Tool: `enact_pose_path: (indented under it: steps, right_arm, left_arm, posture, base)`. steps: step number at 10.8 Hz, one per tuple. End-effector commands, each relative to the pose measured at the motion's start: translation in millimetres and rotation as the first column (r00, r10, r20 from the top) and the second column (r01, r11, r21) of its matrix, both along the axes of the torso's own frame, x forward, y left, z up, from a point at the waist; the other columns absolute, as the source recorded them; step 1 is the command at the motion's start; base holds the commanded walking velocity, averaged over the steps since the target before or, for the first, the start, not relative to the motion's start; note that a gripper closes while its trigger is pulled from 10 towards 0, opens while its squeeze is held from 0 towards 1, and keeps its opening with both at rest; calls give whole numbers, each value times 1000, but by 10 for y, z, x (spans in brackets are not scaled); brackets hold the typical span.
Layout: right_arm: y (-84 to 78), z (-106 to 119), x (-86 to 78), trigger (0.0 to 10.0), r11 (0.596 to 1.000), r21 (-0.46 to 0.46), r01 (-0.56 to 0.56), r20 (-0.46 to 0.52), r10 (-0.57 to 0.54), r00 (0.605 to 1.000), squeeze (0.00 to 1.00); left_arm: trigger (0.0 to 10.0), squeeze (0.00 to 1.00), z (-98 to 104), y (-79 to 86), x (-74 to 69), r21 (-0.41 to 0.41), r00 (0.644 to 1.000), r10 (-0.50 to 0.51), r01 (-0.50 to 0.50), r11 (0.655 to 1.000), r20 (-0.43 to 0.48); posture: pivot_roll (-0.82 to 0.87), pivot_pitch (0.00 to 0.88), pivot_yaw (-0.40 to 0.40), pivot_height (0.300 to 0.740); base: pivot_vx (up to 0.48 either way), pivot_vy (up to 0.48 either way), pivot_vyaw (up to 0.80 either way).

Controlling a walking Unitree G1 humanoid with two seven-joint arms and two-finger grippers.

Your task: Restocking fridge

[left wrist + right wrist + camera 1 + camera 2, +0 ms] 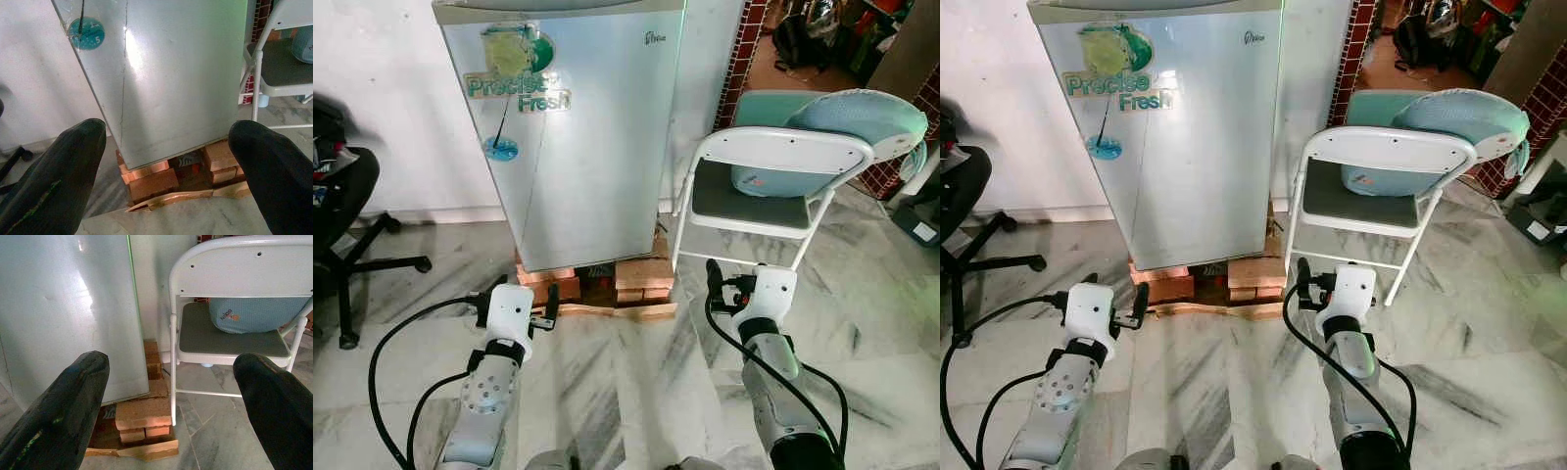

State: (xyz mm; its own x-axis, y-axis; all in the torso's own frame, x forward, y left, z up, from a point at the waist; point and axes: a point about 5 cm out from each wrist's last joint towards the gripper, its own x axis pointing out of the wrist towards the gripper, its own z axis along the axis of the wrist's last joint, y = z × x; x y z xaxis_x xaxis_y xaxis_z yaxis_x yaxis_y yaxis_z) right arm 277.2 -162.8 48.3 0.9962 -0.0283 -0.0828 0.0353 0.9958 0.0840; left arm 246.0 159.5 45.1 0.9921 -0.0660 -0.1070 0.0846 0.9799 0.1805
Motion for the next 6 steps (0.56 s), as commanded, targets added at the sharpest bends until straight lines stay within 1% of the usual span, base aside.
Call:
enact_pose_path:
  steps: [1, 2, 3, 4, 6]
  right_arm:
    - [-14, 21, 3, 10000, 1000, 2, 0, 6, 0, 1000, 0]
    - [-14, 21, 3, 10000, 1000, 2, 0, 6, 0, 1000, 0]
    - [-12, 26, 9, 10000, 1000, 11, -12, 10, 12, 1000, 0]
    - [-24, 17, 28, 10000, 1000, 17, -21, 6, 21, 1000, 0]
    - [-27, 16, 28, 10000, 1000, 17, -21, 5, 21, 1000, 0]
  left_arm:
    - [10000, 0, 19, 13, -6, 1, 1000, 5, -5, 1000, 11]
    - [10000, 0, 19, 13, -6, 1, 1000, 5, -5, 1000, 11]
    - [10000, 0, 32, -25, 10, -20, 1000, -17, 17, 1000, 14]
    - [10000, 0, 47, -91, 39, -46, 998, -58, 59, 997, 20]
    - [10000, 0, 52, -111, 34, -55, 996, -81, 82, 995, 25]
  posture:
    - [0, 0, 0, 740]
    - [0, 0, 0, 740]
    - [155, 9, -49, 740]
    - [156, 10, -49, 740]
    - [155, 11, -49, 740]
  base:
    - [0, 0, 0]
    - [0, 0, 0]
    - [0, 0, -800]
    - [0, 0, -800]
    - [289, 0, -800]
